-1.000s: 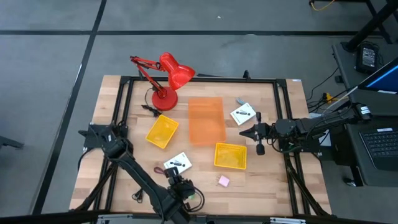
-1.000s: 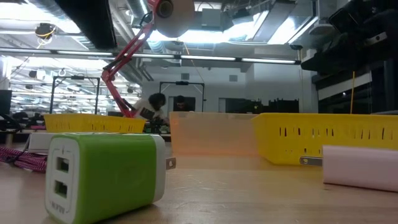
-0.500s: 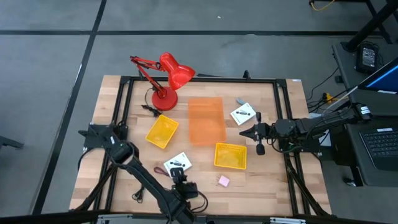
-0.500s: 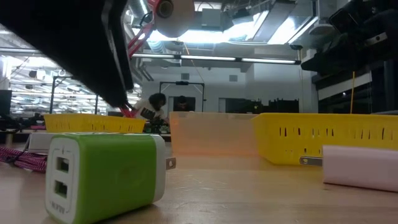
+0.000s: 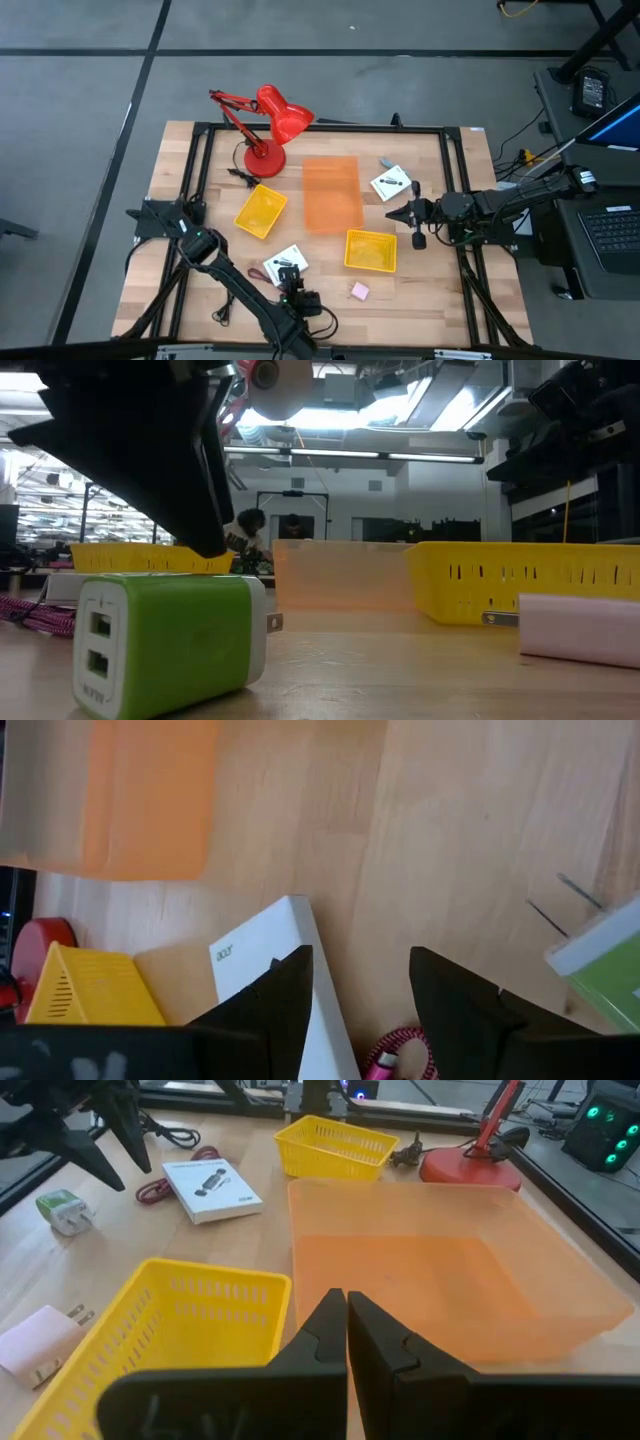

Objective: Pick and place items into bin
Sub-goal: Put the bottom card reader box into the orange bin

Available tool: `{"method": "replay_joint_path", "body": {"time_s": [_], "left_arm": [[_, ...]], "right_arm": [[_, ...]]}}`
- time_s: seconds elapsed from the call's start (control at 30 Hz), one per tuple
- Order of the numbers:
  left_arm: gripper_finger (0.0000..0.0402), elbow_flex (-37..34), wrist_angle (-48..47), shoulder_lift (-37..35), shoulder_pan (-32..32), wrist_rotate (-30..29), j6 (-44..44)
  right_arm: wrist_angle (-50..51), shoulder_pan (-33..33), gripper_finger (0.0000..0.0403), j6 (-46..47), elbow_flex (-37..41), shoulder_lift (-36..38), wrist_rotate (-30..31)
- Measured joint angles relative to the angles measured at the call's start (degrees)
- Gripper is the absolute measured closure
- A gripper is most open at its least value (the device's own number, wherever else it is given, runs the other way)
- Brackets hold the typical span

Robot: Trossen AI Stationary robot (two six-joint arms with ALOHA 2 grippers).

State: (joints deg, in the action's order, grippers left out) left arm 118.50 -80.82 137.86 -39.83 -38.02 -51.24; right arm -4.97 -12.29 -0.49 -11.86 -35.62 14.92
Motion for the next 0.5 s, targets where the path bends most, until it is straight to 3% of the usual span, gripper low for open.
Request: {"method": "replay_joint_path", "body": {"time_s": [0.5], "left_arm": [[0.0238,0.02,-1.74,-0.03,-0.12,2.34,-5.29]], "right_arm": [[0.15,0.00,0.0403,0.00,0.00,0.00,0.02]]}}
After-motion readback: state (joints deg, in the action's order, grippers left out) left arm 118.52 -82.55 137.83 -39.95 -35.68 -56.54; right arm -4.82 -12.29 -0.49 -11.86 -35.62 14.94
